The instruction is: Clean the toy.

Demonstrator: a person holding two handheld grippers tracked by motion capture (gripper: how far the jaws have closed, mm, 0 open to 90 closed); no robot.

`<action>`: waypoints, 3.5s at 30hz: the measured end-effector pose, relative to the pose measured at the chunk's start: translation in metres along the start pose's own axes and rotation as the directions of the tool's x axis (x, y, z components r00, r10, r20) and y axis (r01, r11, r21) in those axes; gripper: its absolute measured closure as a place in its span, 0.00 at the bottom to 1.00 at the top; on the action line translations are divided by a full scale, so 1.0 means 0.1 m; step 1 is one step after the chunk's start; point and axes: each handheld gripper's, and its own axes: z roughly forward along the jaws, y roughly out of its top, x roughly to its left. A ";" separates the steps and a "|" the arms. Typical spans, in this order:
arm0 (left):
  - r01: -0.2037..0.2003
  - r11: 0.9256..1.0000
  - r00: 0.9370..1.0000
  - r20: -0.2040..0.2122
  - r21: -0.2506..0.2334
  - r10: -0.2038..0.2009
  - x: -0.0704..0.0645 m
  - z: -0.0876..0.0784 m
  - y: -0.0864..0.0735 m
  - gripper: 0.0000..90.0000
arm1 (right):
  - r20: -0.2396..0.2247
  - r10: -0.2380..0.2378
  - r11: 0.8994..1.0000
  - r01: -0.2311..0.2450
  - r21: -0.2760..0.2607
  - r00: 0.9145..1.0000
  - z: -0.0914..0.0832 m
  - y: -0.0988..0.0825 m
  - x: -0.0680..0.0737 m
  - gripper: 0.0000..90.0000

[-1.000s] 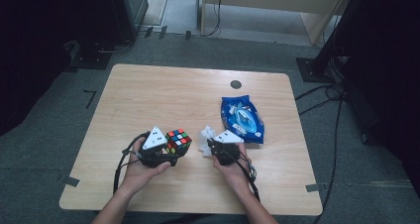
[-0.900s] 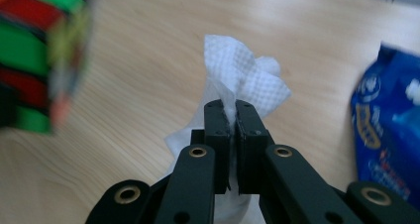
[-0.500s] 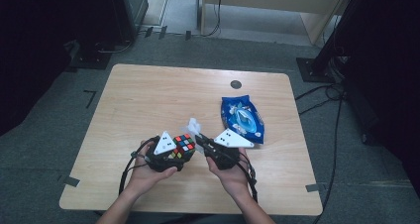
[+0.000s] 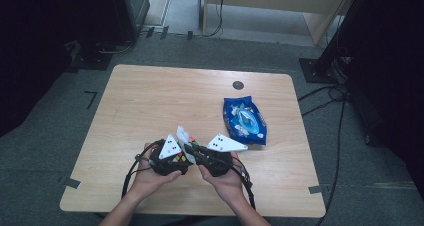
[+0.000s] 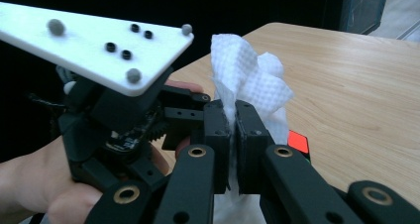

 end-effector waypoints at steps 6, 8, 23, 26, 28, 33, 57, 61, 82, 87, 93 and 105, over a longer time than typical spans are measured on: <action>-0.019 1.000 1.000 0.003 0.003 0.019 -0.02 0.00 0.01 0.38 | 0.015 0.018 1.000 -0.018 0.004 1.000 0.02 -0.03 -0.09 0.96; -0.025 1.000 1.000 0.008 0.002 0.025 -0.04 0.00 0.01 0.38 | 0.029 0.020 1.000 -0.021 0.008 0.999 0.02 -0.05 -0.12 0.96; -0.027 1.000 1.000 0.012 -0.016 0.027 -0.02 -0.04 0.03 0.38 | 0.140 0.091 0.995 -0.097 0.038 0.986 0.03 -0.18 -0.49 0.96; -0.021 1.000 1.000 0.009 -0.012 0.021 0.00 -0.04 0.02 0.38 | 0.142 0.104 0.994 -0.108 0.021 0.984 0.00 -0.16 -0.52 0.96; -0.015 1.000 1.000 0.002 -0.005 0.015 0.01 -0.03 0.01 0.38 | 0.135 0.102 0.995 -0.104 0.004 0.986 -0.04 -0.11 -0.49 0.96; -0.024 1.000 1.000 -0.004 0.007 0.024 -0.01 0.00 0.01 0.38 | 0.081 0.079 0.997 -0.076 -0.032 0.994 -0.12 0.02 -0.31 0.96; -0.032 1.000 0.999 0.017 0.001 0.032 -0.07 0.00 0.03 0.38 | 0.005 0.100 0.995 -0.100 -0.008 0.995 0.02 -0.05 -0.20 0.96; -0.027 1.000 0.999 0.020 -0.002 0.027 -0.07 -0.01 0.03 0.38 | 0.024 0.111 0.994 -0.111 -0.006 0.994 0.02 -0.08 -0.26 0.96; 0.010 1.000 0.999 0.032 -0.024 -0.009 0.03 -0.07 0.04 0.38 | 0.157 0.191 0.980 -0.198 0.030 0.969 0.02 -0.28 -0.76 0.96; 0.016 1.000 0.999 0.028 -0.024 -0.015 0.05 -0.07 0.03 0.38 | 0.174 0.168 0.984 -0.175 0.029 0.970 0.01 -0.27 -0.77 0.96; 0.018 0.999 1.000 0.024 -0.026 -0.018 0.07 -0.08 0.03 0.38 | 0.217 0.102 0.991 -0.119 0.065 0.971 0.04 -0.30 -0.74 0.95; 0.022 0.999 1.000 0.018 -0.027 -0.022 0.09 -0.09 0.02 0.38 | 0.327 0.034 0.974 -0.105 0.202 0.945 0.20 -0.52 -0.84 0.94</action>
